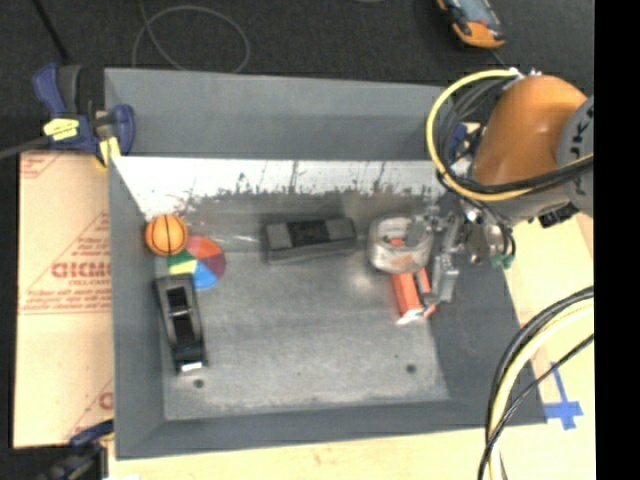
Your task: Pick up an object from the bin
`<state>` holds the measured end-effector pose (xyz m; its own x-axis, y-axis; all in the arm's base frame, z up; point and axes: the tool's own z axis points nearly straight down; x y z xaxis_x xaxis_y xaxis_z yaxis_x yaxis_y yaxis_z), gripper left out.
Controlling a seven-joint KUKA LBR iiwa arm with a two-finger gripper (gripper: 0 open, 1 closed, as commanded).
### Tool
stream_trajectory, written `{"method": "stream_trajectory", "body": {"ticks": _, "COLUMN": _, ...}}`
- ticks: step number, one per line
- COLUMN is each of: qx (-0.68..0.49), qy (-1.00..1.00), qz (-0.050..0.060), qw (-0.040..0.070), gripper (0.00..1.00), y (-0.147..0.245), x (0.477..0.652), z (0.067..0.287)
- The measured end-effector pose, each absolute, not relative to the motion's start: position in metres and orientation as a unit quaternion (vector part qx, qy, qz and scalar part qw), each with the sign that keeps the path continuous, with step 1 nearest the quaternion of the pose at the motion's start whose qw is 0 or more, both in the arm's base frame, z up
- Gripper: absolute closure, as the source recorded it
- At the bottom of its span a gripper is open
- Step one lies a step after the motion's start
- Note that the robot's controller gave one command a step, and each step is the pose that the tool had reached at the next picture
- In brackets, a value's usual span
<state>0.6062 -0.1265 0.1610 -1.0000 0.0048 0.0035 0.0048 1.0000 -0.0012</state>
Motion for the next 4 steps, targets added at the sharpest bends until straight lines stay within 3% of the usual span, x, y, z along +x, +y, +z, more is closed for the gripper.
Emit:
{"method": "stream_trajectory", "body": {"ticks": 1, "qx": -0.001, "qy": -1.000, "qz": 0.001, "qw": -0.002, "gripper": 0.00, "y": -0.126, "x": 0.608, "z": 0.166}}
{"method": "stream_trajectory", "body": {"ticks": 2, "qx": 0.023, "qy": -1.000, "qz": 0.001, "qw": -0.004, "gripper": 0.00, "y": -0.130, "x": 0.614, "z": 0.154}}
{"method": "stream_trajectory", "body": {"ticks": 3, "qx": 0.088, "qy": -0.996, "qz": 0.002, "qw": -0.008, "gripper": 0.00, "y": -0.133, "x": 0.624, "z": 0.124}}
{"method": "stream_trajectory", "body": {"ticks": 4, "qx": 0.110, "qy": -0.994, "qz": 0.002, "qw": -0.011, "gripper": 0.00, "y": -0.138, "x": 0.628, "z": 0.110}}
